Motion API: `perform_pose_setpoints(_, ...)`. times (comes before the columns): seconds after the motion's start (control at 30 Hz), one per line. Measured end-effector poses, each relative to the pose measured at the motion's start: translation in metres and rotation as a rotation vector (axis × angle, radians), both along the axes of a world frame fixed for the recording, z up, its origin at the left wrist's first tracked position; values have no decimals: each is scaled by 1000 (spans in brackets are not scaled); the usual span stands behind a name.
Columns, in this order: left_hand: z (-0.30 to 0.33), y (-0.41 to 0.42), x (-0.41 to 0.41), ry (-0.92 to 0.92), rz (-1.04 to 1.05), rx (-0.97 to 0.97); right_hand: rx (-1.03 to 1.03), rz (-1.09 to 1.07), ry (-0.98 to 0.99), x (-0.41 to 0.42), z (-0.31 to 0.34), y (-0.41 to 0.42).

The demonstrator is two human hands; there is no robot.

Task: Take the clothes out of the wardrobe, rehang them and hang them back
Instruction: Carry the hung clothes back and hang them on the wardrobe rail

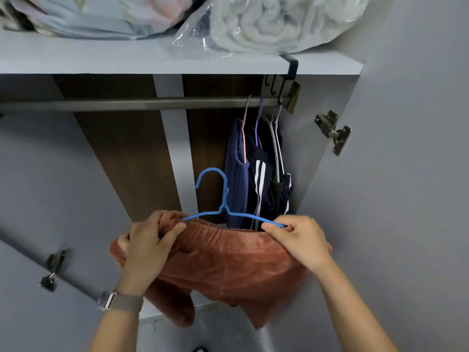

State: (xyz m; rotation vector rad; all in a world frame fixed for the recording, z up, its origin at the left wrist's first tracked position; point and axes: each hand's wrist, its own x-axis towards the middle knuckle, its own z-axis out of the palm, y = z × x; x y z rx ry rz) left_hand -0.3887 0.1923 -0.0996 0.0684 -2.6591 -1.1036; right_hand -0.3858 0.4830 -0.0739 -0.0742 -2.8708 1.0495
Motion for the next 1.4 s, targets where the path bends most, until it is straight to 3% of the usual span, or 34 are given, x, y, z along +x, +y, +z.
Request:
perform_pose_setpoints(0.23,5,-2,-71,3,-35,-36,-58,-189,-21,-41,8,-13)
perform_pose_setpoints(0.37,11,9,-92,-177,-376,201,-162,-328,-27,-69,13,-18)
perform_pose_setpoints(0.43,4,16,-93,-254,-462,291,-307,-342,-21,-77,12,-27)
perform_pose_setpoints(0.53,-11,16,-96,-238,-358,310,-643,-177,-127,-77,11,-63)
perform_pose_setpoints(0.63,-22,5,-101,-231,-296,345,-779,-231,-93,-84,12,-87)
perform_pose_setpoints(0.77,-26,-14,-109,-220,-219,420,-751,-366,37,-114,27,-92)
perform_pose_setpoints(1.07,-29,-43,-133,-180,-139,443,-698,-511,68,-216,24,-115)
perform_pose_setpoints(1.27,-31,-54,-150,-195,-172,449,-331,-447,53,-234,-28,-117)
perform_pose_setpoints(1.4,-34,-54,-155,-210,-200,417,-229,-411,15,-241,-35,-104)
